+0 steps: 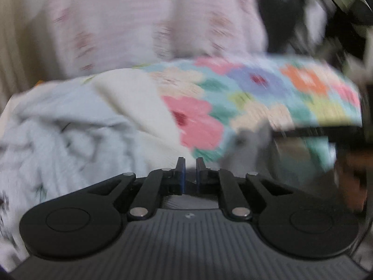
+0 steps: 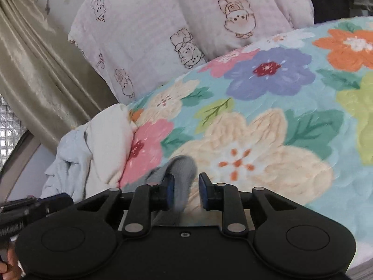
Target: Fold clothes
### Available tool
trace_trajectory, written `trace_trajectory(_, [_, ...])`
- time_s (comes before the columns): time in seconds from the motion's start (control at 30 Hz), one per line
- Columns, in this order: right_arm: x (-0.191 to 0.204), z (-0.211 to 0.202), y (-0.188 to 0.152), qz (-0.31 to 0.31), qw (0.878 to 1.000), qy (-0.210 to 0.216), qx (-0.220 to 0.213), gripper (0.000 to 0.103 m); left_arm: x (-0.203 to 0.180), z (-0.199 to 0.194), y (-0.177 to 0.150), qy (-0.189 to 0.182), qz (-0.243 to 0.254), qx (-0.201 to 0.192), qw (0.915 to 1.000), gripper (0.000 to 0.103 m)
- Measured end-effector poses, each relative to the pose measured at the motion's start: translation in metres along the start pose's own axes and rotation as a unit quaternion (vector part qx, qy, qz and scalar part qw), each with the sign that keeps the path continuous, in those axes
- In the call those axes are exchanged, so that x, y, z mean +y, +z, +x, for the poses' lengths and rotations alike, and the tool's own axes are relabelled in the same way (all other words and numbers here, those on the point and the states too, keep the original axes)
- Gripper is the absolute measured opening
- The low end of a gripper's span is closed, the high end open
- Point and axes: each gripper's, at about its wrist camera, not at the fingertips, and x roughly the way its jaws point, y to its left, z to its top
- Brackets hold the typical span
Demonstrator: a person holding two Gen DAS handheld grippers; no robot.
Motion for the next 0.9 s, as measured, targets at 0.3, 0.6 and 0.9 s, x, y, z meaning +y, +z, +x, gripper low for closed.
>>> trace_trajectory(0.3, [-0.005,-0.011,0.008,-0.033,0.994,0.052,0.087,0.032,-0.073,-0.003,-0.039,0.001,0.254,0.058,0.9655,0.048])
trace_trajectory(0.6, [0.020,-0.003,-0.009,-0.113,0.978,0.075,0.157,0.041,-0.054,0.059,0.014,0.117,0.093,0.061,0.9869,0.038])
trace_trajectory(0.9, [0.032,-0.034,-0.003,-0.103,0.987,0.017,0.123,0.042,0.038,0.017,0.032,0.095,-0.194,-0.015,0.9763,0.058])
